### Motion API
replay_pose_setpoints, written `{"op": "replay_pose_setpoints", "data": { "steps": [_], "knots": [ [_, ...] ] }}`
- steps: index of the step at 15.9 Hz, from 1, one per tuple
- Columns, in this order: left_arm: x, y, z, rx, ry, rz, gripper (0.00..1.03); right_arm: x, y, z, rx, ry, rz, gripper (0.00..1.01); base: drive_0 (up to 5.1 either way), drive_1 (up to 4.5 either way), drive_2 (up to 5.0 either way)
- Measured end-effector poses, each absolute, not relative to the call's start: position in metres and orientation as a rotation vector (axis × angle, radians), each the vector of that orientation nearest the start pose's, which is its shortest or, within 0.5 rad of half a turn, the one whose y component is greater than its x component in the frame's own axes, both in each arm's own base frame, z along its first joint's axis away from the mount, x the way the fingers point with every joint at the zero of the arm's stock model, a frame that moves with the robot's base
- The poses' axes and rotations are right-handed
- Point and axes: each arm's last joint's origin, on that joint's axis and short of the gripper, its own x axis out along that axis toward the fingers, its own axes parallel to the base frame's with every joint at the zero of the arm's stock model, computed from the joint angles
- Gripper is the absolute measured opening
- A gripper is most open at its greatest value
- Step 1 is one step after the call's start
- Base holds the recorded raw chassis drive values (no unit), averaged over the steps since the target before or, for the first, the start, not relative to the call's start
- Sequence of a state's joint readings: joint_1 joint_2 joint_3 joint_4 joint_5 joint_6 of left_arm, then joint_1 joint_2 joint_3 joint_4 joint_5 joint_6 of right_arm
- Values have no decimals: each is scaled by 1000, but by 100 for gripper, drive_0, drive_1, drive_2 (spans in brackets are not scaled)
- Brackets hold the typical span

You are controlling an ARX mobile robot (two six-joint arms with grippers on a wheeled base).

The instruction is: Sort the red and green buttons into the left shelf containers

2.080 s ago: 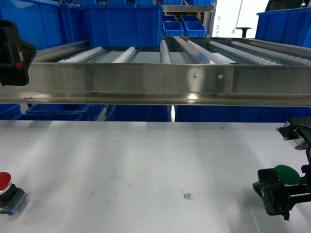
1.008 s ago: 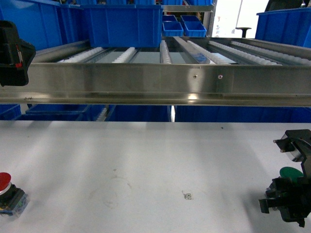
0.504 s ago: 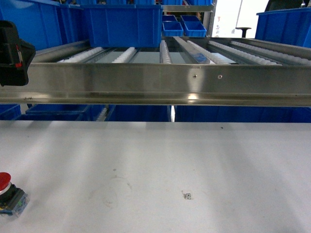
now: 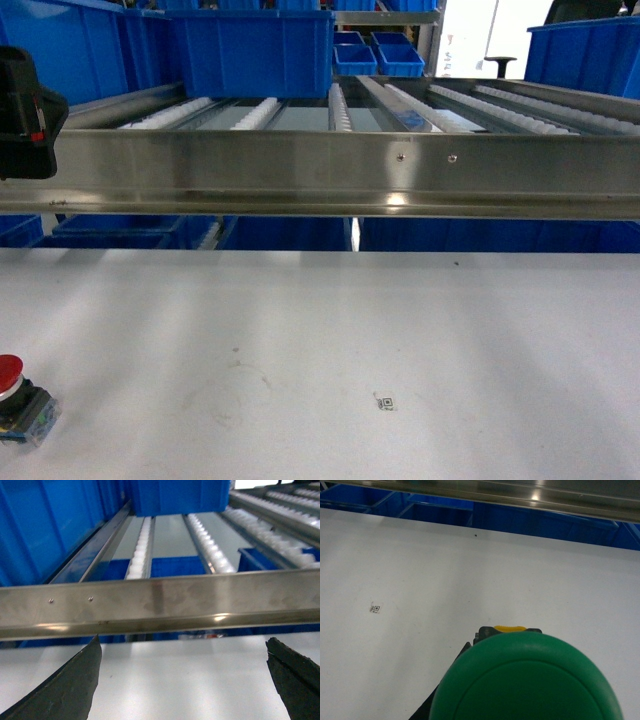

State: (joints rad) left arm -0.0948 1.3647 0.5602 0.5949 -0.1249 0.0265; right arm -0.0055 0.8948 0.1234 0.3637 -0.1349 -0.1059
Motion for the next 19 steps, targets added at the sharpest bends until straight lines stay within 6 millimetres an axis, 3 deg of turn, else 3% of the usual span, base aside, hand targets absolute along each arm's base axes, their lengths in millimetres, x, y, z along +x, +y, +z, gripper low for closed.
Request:
{"op": "replay_pose_setpoints", "data": {
  "steps": [8, 11, 19],
  "knots": [
    [271, -26, 200, 74, 271, 97, 98, 161, 3, 143, -76, 400, 149, 27, 0, 0, 0],
    [271, -27, 168, 116, 439, 143, 98, 161, 3, 143, -76, 400, 149, 27, 0, 0, 0],
    [252, -20, 123, 101, 609, 211, 98, 161, 3, 143, -76, 400, 149, 27, 0, 0, 0]
  ]
}}
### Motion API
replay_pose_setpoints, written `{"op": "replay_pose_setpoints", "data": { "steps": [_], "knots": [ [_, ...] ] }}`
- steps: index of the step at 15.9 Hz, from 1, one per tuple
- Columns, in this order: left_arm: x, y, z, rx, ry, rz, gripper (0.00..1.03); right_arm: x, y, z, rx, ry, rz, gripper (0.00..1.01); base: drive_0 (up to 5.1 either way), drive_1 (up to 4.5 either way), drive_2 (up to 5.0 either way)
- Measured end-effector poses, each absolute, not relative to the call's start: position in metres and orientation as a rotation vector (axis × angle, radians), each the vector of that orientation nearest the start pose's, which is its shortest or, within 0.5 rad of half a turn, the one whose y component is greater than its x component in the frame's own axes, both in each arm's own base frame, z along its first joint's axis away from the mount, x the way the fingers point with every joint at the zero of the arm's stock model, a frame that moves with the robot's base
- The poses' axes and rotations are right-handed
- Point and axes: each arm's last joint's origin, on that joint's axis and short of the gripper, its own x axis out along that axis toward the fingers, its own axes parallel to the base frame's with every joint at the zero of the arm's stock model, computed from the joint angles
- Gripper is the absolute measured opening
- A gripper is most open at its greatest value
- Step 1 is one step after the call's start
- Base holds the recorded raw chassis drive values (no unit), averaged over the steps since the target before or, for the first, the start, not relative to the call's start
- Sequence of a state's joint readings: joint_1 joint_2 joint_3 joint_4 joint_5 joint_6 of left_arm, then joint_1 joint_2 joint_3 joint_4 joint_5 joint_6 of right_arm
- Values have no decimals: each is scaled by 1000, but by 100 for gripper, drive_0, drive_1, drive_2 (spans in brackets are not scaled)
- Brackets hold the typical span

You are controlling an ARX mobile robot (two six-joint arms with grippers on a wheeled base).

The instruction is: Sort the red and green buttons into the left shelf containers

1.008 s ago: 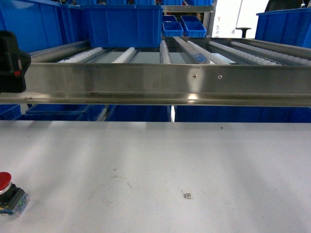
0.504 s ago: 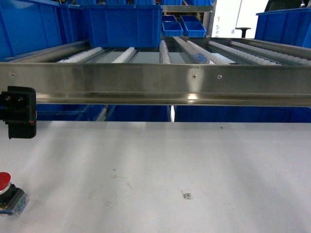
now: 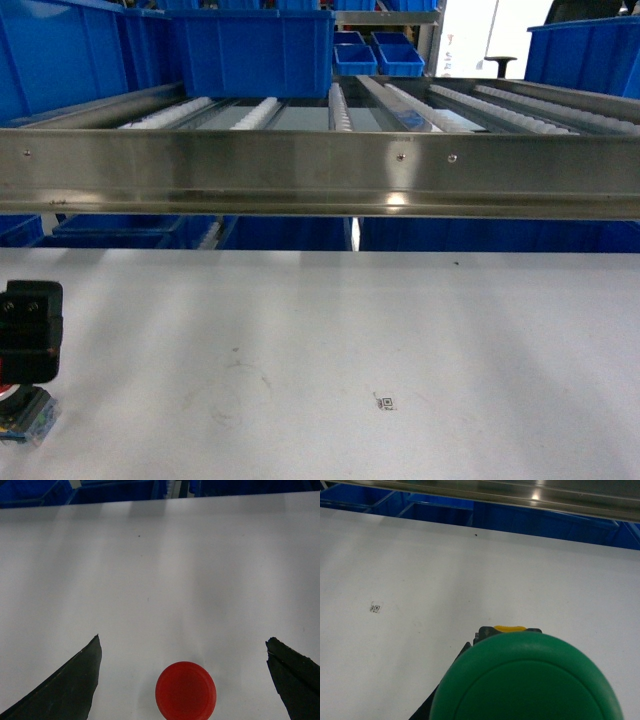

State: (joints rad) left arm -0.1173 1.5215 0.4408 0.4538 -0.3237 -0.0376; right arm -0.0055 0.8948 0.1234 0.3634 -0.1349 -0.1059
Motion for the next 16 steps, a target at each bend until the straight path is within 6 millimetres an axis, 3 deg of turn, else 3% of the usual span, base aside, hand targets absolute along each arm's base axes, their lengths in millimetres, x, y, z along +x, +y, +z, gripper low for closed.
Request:
{"op": "replay_pose_setpoints", "data": {
  "steps": [5, 16],
  "knots": [
    [254, -10, 92, 64, 665, 215, 98, 161, 3, 143, -76, 400, 149, 27, 0, 0, 0],
    [261, -2, 62, 9, 713, 153, 98, 161, 3, 143, -76, 400, 149, 27, 0, 0, 0]
  ]
}}
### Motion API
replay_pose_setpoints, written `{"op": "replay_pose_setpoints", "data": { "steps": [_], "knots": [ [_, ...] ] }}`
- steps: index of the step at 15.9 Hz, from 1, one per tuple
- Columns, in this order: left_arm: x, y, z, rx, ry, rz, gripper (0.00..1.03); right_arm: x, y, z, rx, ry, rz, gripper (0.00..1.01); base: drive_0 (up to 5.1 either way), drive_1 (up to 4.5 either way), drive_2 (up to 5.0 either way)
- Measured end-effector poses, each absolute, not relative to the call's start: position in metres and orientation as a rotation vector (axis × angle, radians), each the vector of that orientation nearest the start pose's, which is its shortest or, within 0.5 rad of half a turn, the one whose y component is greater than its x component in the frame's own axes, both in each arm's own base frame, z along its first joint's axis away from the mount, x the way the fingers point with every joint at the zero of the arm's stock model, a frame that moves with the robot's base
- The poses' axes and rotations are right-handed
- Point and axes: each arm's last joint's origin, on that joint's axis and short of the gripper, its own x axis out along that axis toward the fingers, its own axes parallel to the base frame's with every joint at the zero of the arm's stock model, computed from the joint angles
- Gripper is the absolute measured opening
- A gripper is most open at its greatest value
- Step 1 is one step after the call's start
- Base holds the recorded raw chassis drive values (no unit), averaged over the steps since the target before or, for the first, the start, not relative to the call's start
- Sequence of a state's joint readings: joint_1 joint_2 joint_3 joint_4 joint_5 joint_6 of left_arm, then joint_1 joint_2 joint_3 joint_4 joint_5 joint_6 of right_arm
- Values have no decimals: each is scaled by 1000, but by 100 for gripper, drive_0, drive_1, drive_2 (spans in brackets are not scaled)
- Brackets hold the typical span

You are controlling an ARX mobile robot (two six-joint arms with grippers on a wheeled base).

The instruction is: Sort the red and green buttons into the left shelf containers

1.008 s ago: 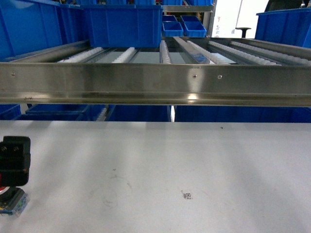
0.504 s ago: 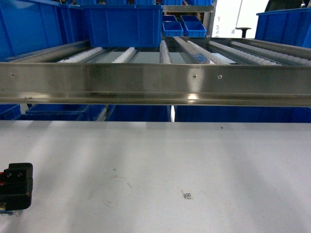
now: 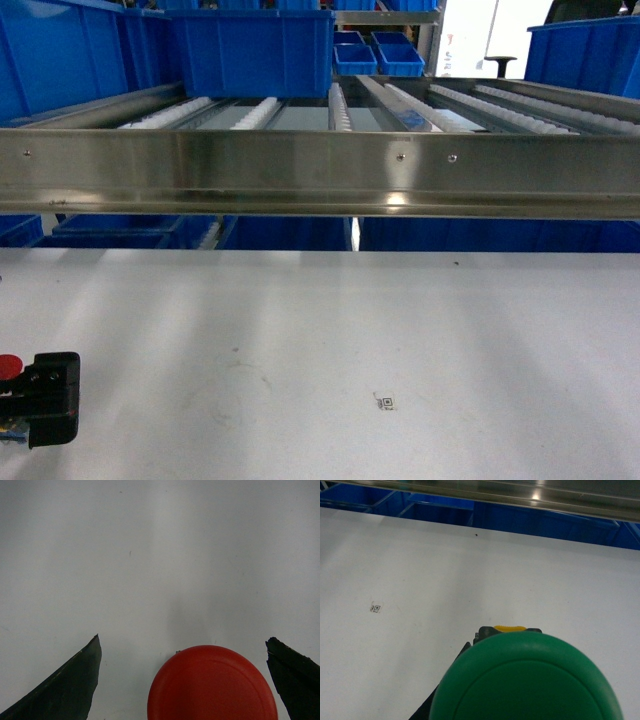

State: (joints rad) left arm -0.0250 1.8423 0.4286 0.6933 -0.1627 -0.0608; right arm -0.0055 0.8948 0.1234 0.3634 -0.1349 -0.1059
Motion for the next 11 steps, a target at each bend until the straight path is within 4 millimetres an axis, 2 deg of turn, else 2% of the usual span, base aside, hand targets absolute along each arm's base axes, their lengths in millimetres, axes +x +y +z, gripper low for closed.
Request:
{"op": "replay_pose_setpoints", "data": {
  "steps": [7, 11],
  "knots": [
    [267, -12, 60, -52, 725, 23, 98, 161, 3, 143, -76, 400, 149, 27, 0, 0, 0],
    [264, -10, 58, -57, 739, 55, 59, 161, 3, 143, -76, 400, 149, 27, 0, 0, 0]
  ]
}}
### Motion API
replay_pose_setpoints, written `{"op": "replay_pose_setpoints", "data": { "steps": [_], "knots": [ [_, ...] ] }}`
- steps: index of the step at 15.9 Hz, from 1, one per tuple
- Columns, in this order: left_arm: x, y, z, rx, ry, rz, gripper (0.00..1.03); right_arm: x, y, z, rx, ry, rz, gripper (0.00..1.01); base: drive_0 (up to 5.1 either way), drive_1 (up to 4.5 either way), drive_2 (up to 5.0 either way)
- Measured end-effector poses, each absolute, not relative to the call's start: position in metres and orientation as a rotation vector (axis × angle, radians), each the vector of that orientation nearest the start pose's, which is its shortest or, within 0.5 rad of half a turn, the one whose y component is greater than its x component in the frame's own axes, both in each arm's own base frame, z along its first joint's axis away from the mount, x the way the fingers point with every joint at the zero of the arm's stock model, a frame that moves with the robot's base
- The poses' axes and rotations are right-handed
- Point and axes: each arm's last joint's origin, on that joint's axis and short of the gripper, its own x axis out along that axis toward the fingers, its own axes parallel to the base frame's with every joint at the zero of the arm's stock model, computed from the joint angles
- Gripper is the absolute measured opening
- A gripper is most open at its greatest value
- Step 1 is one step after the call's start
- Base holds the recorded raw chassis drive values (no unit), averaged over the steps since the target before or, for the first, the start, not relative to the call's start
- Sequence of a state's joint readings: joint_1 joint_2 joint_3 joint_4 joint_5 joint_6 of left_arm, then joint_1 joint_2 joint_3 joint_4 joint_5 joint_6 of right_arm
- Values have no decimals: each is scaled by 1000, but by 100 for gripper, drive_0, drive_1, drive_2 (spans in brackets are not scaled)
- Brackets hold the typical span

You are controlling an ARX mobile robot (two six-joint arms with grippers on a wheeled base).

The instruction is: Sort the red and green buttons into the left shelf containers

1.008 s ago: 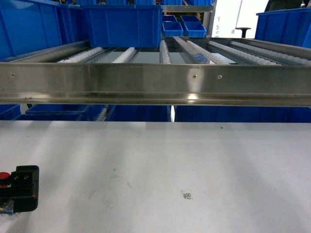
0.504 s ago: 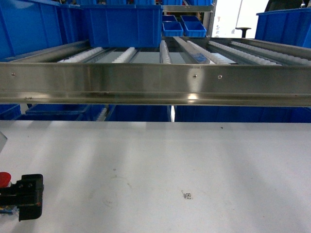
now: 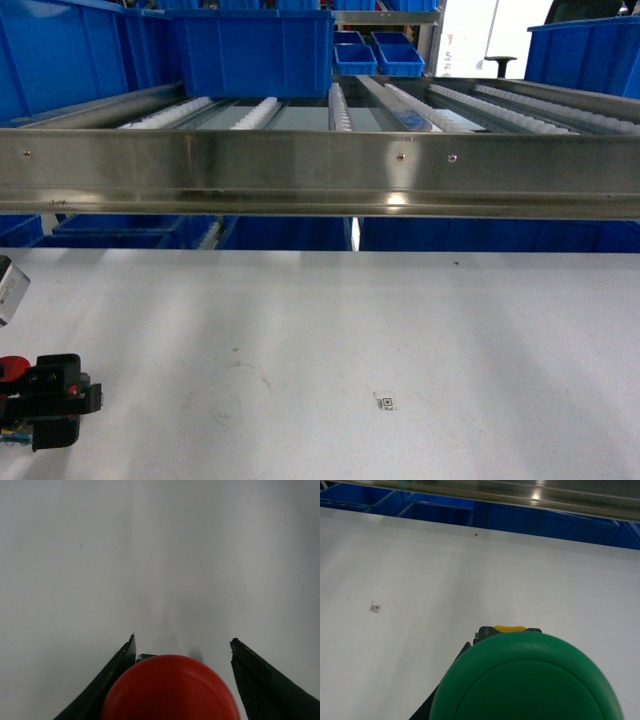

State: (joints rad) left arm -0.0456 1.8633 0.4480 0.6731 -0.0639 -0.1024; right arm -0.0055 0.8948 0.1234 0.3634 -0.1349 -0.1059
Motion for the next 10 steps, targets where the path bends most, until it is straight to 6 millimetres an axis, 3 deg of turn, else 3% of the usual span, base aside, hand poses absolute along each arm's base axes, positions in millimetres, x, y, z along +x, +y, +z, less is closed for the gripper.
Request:
{"op": "replay_pose_setpoints", "data": {
  "steps": [1, 2, 7, 9, 10],
  "knots": [
    [262, -10, 56, -56, 757, 67, 39, 161, 3, 143, -76, 400, 149, 27, 0, 0, 0],
    [259, -10, 54, -52, 766, 70, 28, 161, 3, 143, -76, 400, 149, 27, 0, 0, 0],
    [256, -5, 66, -70, 769, 49, 27, 161, 3, 143, -76, 400, 149, 27, 0, 0, 0],
    [258, 2, 95, -80, 698, 22, 27, 161, 3, 143, -76, 400, 149, 27, 0, 0, 0],
    [262, 7, 122, -83, 612, 7, 27, 161, 3, 143, -76, 400, 149, 27, 0, 0, 0]
  ]
}}
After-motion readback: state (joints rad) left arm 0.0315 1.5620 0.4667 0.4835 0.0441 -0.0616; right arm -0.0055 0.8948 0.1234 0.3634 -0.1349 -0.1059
